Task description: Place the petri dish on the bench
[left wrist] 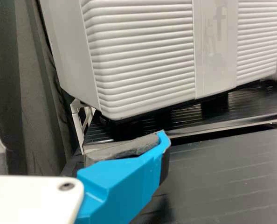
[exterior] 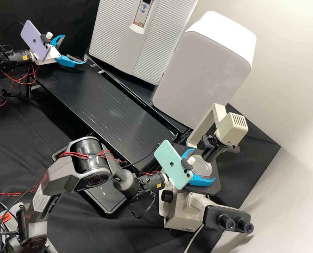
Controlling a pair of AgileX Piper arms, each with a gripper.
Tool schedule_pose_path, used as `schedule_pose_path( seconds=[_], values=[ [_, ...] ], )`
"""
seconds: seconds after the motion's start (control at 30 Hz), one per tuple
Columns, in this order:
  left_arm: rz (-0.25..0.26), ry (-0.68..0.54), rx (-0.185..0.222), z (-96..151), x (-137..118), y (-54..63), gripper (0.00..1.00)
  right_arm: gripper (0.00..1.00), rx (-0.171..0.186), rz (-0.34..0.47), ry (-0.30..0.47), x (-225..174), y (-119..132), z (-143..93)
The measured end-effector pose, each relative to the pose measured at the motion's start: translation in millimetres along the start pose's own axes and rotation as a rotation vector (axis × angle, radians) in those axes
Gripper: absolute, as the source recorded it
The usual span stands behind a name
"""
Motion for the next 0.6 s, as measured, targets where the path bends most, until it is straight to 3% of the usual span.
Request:
schedule_pose_path(
  seconds=[0.43, 0.6],
  values=[
    [0.000, 0.000, 0.000, 0.0, 0.0, 0.0, 1.00, 0.00, 0.011, -0.002, 0.005, -0.4, -0.5, -0.3],
    [0.000, 0.000, 0.000, 0.0, 0.0, 0.0, 1.00, 0.00, 0.044, -0.015, 0.014, -7.1, -3.6, 0.1]
  ],
)
